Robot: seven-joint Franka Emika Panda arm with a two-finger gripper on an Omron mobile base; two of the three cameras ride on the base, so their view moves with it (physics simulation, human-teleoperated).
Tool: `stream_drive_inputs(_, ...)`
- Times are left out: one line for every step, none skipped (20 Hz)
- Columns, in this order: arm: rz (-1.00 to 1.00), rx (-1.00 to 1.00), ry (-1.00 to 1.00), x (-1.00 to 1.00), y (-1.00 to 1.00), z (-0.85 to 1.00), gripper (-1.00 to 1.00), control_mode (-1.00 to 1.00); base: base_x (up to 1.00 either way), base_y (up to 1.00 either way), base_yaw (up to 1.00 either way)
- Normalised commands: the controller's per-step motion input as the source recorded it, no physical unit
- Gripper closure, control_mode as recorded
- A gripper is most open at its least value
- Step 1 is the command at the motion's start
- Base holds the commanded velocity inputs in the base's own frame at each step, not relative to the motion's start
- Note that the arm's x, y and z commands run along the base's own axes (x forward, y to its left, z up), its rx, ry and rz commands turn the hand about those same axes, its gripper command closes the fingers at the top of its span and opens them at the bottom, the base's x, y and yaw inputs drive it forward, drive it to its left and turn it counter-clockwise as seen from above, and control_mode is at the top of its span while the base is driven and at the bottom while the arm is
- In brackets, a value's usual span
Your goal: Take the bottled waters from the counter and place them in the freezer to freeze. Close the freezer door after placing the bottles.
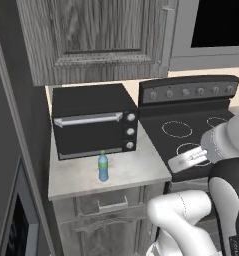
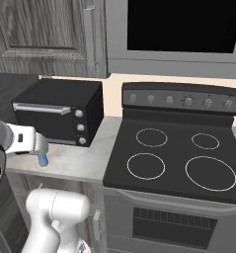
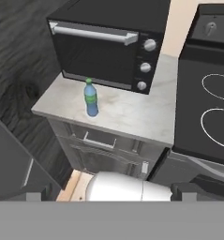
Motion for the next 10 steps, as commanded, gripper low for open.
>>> stream_drive_inputs(0.09,0.0,0.0,0.0,-0.46,0.0,-1.0,-1.0,0.0,0.0,0.0)
stream_drive_inputs(0.11,0.0,-0.02,0.0,-0.48,0.0,-1.0,-1.0,0.0,0.0,0.0)
stream_drive_inputs(0.16,0.0,-0.02,0.0,-0.49,0.0,-1.0,-1.0,0.0,0.0,0.0)
stream_drive_inputs(0.21,0.0,-0.01,0.0,-0.49,-0.04,-1.0,-1.0,0.0,0.0,0.0)
stream_drive_inputs(0.24,0.01,0.0,0.0,-0.4,-0.07,-1.0,-1.0,0.0,0.0,0.0)
stream_drive_inputs(0.26,0.03,0.0,0.02,-0.36,-0.11,-1.0,-1.0,0.0,0.0,0.0)
stream_drive_inputs(0.29,0.04,0.0,0.09,-0.32,-0.16,-1.0,-1.0,0.0,0.0,0.0)
stream_drive_inputs(0.33,0.05,0.0,0.09,-0.27,-0.19,-1.0,-1.0,0.0,0.0,0.0)
stream_drive_inputs(0.33,0.05,0.0,0.19,-0.16,-0.21,-1.0,-1.0,0.0,0.0,0.0)
stream_drive_inputs(0.35,0.05,0.0,0.21,-0.13,-0.19,-1.0,-1.0,0.0,0.0,0.0)
